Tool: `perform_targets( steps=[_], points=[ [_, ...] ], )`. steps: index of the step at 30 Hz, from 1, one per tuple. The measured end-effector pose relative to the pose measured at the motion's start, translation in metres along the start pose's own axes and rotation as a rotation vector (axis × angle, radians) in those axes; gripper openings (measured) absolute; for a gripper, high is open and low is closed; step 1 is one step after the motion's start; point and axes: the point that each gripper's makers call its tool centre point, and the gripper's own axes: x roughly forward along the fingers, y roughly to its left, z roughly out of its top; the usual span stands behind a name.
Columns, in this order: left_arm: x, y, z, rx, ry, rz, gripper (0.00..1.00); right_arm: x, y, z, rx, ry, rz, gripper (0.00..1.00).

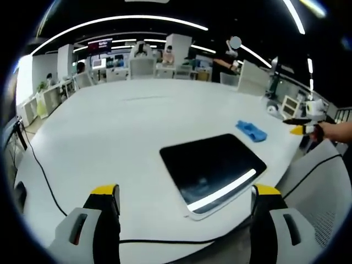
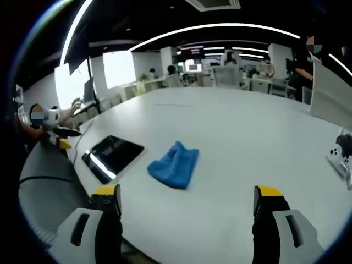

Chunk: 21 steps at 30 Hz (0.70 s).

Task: Wipe the mirror surface with the cleaning cloth until all visible marks leave the cleaned area.

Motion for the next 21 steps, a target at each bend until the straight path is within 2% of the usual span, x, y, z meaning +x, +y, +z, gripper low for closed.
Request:
perform_targets(
  steps=[9, 21],
  points=[
    [0.001, 0.000, -0.001, -0.002, 0.007, -0.001, 0.99, 0.007, 0.004, -0.003, 0.021, 0.012, -0.004, 1.00],
    [0.002, -0.002, -0.002, 0.004, 0.014, -0.009, 0.99, -0.003, 0.001, -0.016, 0.049, 0.030, -0.030, 1.00]
  ],
)
